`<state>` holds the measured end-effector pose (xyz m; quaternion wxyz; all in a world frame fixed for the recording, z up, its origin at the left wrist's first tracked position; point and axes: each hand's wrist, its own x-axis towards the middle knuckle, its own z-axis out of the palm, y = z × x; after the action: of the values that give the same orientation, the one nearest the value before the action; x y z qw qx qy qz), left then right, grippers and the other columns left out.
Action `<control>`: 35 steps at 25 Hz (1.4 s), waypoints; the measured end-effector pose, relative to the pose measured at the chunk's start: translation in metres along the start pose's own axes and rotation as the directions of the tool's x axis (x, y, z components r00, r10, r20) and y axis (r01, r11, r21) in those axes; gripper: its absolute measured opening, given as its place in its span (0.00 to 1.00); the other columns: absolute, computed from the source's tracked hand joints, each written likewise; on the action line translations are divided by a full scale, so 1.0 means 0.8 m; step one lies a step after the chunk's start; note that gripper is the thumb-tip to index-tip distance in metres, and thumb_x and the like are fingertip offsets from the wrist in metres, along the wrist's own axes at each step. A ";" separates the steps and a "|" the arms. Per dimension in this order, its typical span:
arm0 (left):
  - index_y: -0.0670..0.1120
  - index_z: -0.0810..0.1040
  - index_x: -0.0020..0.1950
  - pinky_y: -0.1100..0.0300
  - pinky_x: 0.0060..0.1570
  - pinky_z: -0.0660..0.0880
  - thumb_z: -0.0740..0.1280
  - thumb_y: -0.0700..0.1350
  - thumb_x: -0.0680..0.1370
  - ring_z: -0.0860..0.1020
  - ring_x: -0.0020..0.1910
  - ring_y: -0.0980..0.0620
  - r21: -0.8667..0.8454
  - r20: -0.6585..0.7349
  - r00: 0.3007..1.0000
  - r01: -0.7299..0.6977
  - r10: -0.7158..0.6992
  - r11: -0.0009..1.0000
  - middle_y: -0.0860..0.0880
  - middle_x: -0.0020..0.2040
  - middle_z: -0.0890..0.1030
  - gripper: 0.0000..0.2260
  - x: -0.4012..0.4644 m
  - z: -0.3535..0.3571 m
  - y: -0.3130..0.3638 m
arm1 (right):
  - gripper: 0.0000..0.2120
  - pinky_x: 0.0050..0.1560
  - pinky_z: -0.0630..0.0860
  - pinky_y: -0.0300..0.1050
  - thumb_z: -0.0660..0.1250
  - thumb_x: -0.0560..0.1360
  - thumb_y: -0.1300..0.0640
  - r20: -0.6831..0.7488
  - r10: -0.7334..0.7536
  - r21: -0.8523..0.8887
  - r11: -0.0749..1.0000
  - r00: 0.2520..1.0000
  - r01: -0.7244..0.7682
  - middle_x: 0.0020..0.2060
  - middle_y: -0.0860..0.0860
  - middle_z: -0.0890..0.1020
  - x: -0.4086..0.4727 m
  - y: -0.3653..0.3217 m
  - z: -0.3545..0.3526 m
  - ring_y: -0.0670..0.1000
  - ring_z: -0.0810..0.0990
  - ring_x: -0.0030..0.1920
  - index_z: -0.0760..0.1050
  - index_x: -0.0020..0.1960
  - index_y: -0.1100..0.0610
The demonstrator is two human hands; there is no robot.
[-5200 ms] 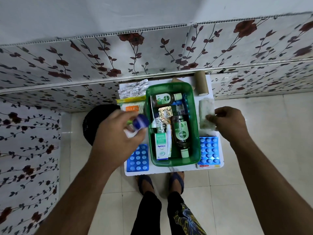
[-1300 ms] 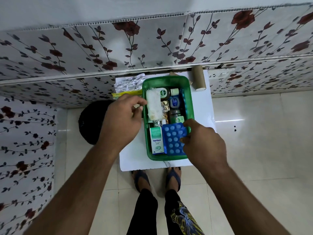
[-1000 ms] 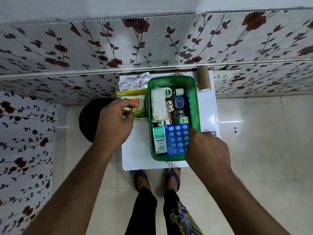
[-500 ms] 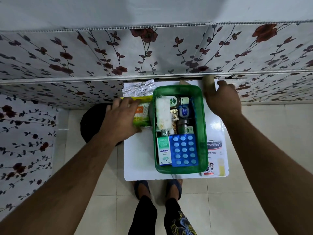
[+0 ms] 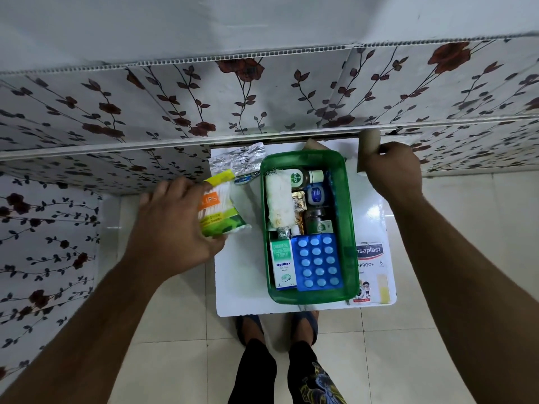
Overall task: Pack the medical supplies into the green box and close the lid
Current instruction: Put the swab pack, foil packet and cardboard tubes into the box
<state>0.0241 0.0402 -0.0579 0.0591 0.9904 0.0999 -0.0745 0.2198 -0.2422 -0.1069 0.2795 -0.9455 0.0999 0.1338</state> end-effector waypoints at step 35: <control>0.43 0.79 0.59 0.49 0.54 0.75 0.68 0.41 0.75 0.75 0.58 0.46 -0.463 -0.130 0.980 -0.196 0.153 0.865 0.45 0.58 0.76 0.13 0.039 0.000 0.118 | 0.19 0.26 0.52 0.35 0.70 0.70 0.52 0.089 -0.245 -0.381 0.887 0.965 0.260 0.29 0.48 0.72 -0.233 -0.007 -0.022 0.54 0.67 0.22 0.57 0.44 0.50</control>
<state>0.0736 -0.0459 -0.0532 0.3009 0.9533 0.0278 0.0018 0.0488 -0.2263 -0.0323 0.1031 -0.9842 -0.0578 0.1317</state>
